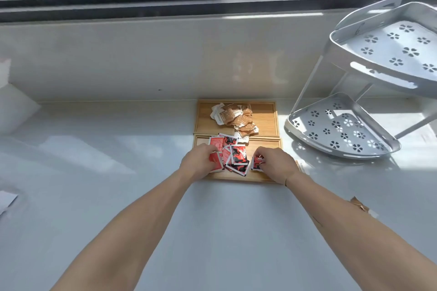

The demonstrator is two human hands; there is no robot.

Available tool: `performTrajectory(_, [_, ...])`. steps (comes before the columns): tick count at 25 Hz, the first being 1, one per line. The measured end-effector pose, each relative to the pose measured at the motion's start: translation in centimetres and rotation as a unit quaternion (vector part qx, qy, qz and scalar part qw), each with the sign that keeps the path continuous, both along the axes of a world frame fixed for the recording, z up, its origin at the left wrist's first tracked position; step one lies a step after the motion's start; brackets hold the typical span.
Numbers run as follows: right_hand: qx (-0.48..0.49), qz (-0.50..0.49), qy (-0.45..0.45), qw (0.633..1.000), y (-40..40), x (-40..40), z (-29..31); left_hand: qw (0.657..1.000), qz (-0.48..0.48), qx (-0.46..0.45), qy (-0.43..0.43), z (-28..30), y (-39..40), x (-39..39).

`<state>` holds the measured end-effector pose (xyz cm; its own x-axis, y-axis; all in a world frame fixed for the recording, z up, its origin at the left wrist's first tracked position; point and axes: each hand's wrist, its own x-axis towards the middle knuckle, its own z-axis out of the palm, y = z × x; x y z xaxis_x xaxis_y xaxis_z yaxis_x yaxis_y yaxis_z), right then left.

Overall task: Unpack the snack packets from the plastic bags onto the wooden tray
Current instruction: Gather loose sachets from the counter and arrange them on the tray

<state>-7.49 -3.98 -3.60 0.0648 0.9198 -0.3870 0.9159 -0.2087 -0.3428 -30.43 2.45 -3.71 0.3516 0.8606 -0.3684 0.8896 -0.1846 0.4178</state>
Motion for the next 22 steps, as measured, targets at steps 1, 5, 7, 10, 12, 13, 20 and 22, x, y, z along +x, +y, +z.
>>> performTrajectory(1, [-0.006, 0.000, -0.007, 1.000, 0.1, -0.2, -0.3, 0.999, -0.016, 0.023, 0.016, -0.3, 0.1, 0.0])
performTrajectory(5, [-0.009, 0.006, -0.043, 0.999, 0.2, -1.0, -0.7, 0.993, -0.048, 0.092, 0.046, -1.2, -0.6, -0.6])
performTrajectory(7, [0.003, 0.009, -0.073, 0.997, -0.1, -1.4, -0.5, 0.993, -0.043, 0.103, 0.048, -1.5, -1.0, -1.0])
performTrajectory(10, [0.016, -0.006, -0.088, 0.996, -1.0, -2.0, -0.2, 0.994, -0.036, 0.091, 0.049, -1.6, -1.6, -1.3])
performTrajectory(12, [0.018, -0.024, -0.083, 0.996, -1.9, -2.3, 0.3, 0.995, -0.031, 0.081, 0.054, -1.4, -1.9, -1.6])
performTrajectory(13, [0.017, -0.029, -0.082, 0.996, -2.4, -2.3, 0.6, 0.995, -0.025, 0.083, 0.052, -1.3, -2.1, -1.6])
performTrajectory(20, [0.035, -0.070, -0.071, 0.994, -7.8, -0.7, 1.2, 0.988, -0.047, 0.145, -0.018, 0.0, -5.9, 0.8])
performTrajectory(22, [0.011, -0.077, -0.075, 0.994, -9.6, 0.7, 1.0, 0.988, -0.089, 0.125, -0.016, -0.1, -7.3, 2.5])
